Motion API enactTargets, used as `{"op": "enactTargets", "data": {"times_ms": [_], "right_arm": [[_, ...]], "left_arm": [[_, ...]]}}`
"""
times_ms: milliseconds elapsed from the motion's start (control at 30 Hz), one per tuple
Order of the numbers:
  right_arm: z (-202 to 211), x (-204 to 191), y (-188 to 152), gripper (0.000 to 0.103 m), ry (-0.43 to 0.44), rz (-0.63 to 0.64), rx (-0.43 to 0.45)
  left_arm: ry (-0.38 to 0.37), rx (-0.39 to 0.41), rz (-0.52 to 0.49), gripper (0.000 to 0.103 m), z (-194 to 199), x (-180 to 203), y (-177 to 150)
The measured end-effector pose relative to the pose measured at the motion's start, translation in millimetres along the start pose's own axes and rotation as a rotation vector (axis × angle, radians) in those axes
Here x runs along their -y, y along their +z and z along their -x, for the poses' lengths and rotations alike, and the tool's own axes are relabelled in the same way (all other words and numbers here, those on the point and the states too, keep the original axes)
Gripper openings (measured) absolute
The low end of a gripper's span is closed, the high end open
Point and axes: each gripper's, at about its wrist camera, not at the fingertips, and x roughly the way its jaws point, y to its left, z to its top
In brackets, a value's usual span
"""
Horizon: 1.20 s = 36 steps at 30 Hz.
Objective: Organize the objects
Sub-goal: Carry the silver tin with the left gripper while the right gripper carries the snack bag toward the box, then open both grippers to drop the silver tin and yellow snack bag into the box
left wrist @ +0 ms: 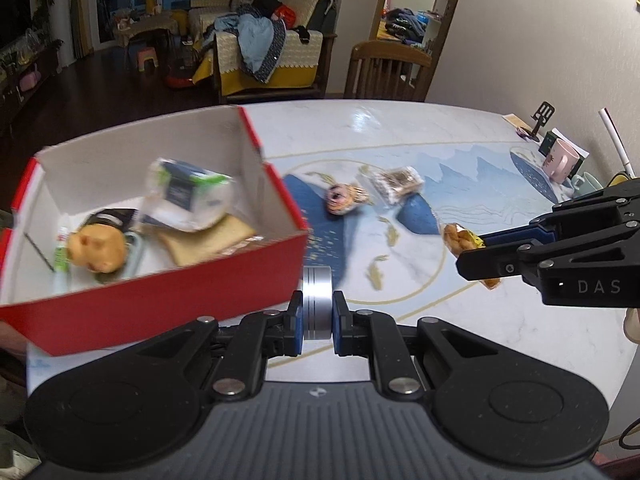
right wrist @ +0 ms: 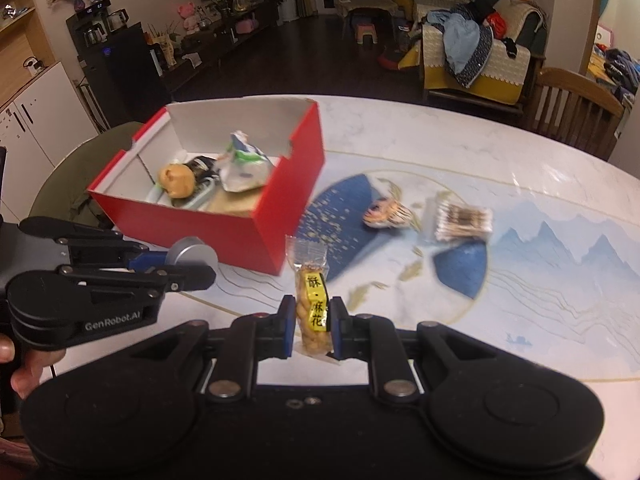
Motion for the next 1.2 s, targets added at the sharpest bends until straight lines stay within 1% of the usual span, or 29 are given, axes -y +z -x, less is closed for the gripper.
{"op": "enactTargets", "data": {"times_ms": [333, 567, 733, 933, 1100, 1200], "right_arm": [[-10, -48, 32, 0.017, 0.005, 0.046, 0.029], [-30, -79, 61, 0.017, 0.011, 0.082, 0.038], [-50, -94, 84, 0.017, 0.013, 0.085, 0.034], [-77, -105, 105, 0.017, 0.008, 0.108, 0.019], [-105, -111, 115, 0.017, 0.015, 0.129, -0.025], [-121, -114, 117, 0.017, 0.014, 0.134, -0.051]], "left_arm": [[0.067, 0.041, 0.011, 0.013, 32, -68, 3], [0.124, 0.053, 0.04, 0.013, 39, -116, 13], [0.159, 0.049, 0.048, 0.013, 31, -144, 22], [0.172, 0.05, 0.064, 0.013, 19, -171, 42], [0.178, 0.038, 0.067, 0.013, -3, -186, 62], [0.185, 0.02, 0.045, 0.013, -19, -190, 70]]}}
